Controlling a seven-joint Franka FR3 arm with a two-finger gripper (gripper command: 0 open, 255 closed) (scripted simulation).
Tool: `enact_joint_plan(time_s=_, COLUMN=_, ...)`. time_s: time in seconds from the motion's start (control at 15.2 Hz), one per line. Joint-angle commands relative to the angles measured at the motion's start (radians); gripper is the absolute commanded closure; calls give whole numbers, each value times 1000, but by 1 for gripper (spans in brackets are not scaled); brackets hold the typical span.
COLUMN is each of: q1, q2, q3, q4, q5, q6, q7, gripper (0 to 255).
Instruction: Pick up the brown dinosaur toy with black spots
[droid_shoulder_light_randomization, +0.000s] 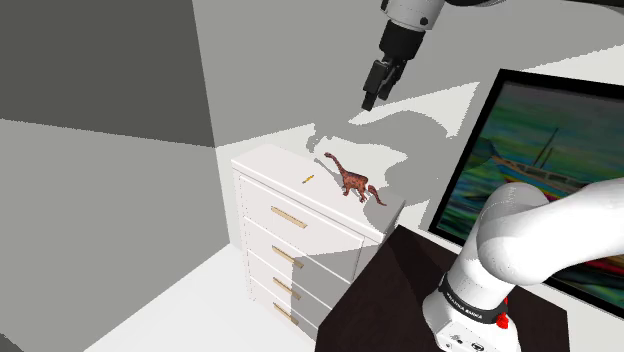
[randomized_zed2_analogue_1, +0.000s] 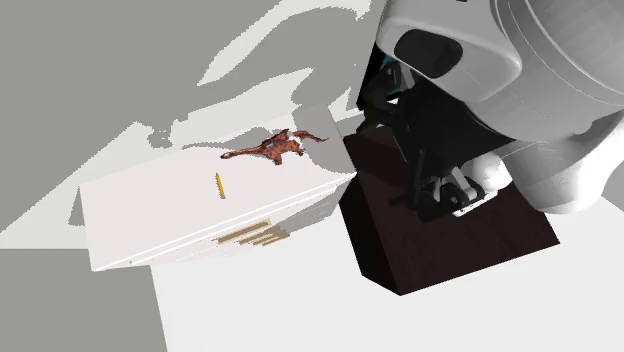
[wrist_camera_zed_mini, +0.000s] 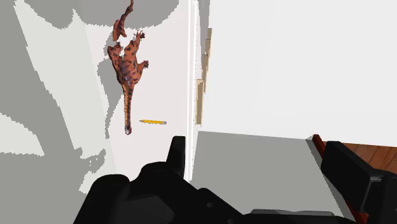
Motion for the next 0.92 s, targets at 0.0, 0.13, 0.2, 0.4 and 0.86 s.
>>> enact_joint_plan(time_s=0.0, q1=0, q2=0, q3=0, q4=0, q5=0, q6=0, q7=0, gripper=0)
enact_joint_plan(time_s=0.13, q1=-8, q2=14, q3=-12, q4=-49, q5=-20, q6=60, q7=-12, gripper=0)
enact_joint_plan(time_s=0.2, q1=-13, q2=23, q3=-18, q4=-72, q5=-30, q6=91, q7=-18, gripper=0)
enact_joint_plan(time_s=0.4, q1=-28, q2=59, q3=-38, q4=-135, q5=-62, q6=185, q7=-34, gripper=0)
enact_joint_plan(time_s=0.86, q1=-71, q2=194, q3=-87, q4=-237, q5=-141, q6=416, q7=-62, gripper=0)
